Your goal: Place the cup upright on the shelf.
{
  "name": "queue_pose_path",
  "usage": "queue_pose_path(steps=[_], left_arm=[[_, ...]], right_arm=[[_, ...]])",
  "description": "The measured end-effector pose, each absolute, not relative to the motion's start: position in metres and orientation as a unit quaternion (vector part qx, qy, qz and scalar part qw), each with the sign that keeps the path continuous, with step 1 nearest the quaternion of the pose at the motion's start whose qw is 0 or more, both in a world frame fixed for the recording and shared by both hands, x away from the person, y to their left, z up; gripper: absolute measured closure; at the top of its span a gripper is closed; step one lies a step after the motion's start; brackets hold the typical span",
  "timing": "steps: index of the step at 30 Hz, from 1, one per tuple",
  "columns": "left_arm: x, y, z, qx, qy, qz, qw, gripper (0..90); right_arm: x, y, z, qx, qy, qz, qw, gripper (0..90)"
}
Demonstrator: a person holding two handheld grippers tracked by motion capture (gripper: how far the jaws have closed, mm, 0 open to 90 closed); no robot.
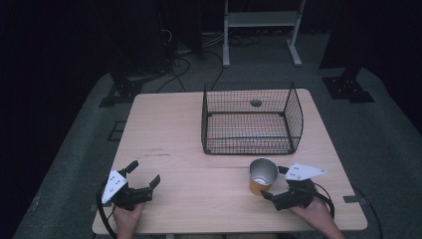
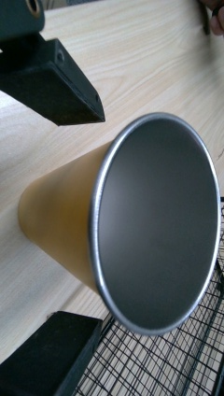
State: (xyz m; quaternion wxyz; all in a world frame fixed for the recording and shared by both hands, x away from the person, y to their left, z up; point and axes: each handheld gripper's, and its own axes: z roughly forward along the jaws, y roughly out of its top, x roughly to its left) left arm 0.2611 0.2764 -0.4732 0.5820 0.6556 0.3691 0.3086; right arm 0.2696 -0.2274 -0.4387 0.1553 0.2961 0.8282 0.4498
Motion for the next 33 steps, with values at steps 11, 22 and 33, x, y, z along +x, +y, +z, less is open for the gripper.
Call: queue_pose_path(steps=[11,22,33], left_arm=[[0.261,0.277,-0.473,0.655,0.369,0.308,0.583,2.2],[0.261,0.277,-0.473,0.654,0.369,0.308,0.584,2.2],[0.261,0.278,-0.473,0.654,0.369,0.307,0.585,2.2]], right_arm=[[0.278,-0.214,-0.440,0.295,0.828,0.450,0.159,2.4],[0.284,-0.209,-0.438,0.287,0.826,0.461,0.150,11.1],[0.284,-0.210,-0.433,0.287,0.828,0.459,0.144,13.4]])
